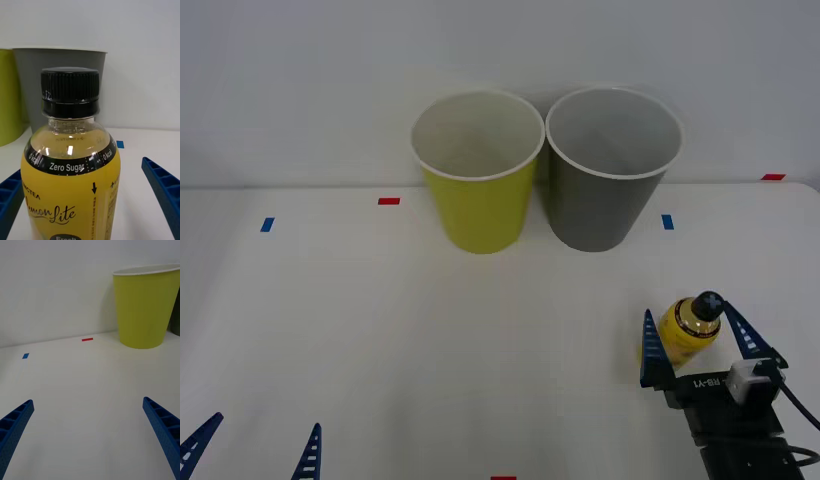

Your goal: Put cans in the gray bin and PET bottles in the light green bin.

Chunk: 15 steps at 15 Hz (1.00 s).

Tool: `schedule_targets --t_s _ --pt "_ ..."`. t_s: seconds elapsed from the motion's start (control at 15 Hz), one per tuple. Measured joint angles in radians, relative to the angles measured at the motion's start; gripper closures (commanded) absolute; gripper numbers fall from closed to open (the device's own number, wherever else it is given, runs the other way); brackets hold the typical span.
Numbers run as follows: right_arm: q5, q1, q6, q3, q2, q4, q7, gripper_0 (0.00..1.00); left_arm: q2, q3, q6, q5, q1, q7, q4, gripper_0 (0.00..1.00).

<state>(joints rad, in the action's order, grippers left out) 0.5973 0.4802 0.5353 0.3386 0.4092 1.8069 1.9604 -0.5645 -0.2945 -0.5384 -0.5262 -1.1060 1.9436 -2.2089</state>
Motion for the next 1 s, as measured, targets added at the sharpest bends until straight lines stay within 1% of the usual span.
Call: schedule_targets --t_s 0.2,0.67,0.8,0.87,1.0 --pt "0.013 -0.001 0.0 0.004 0.0 0.001 -0.001 0.94 0.0 0.0 0.0 0.0 0.0 0.0 0.0 0.0" --pt "0.022 0.005 0.008 0.004 -0.003 0.005 0.0 0.96 0.0 0.0 0.0 0.0 0.0 0.0 0.0 0.0" --pt "0.023 0.02 0.005 0.002 -0.011 0.033 0.0 0.97 0.0 0.0 0.0 0.0 0.0 0.0 0.0 0.0" --pt "0.029 0.034 -0.017 -0.003 -0.017 0.066 0.002 0.98 0.0 0.0 0.0 0.0 0.0 0.0 0.0 0.0" --pt "0.041 0.064 -0.116 -0.028 -0.03 0.165 0.008 0.98 0.0 0.0 0.0 0.0 0.0 0.0 0.0 0.0"
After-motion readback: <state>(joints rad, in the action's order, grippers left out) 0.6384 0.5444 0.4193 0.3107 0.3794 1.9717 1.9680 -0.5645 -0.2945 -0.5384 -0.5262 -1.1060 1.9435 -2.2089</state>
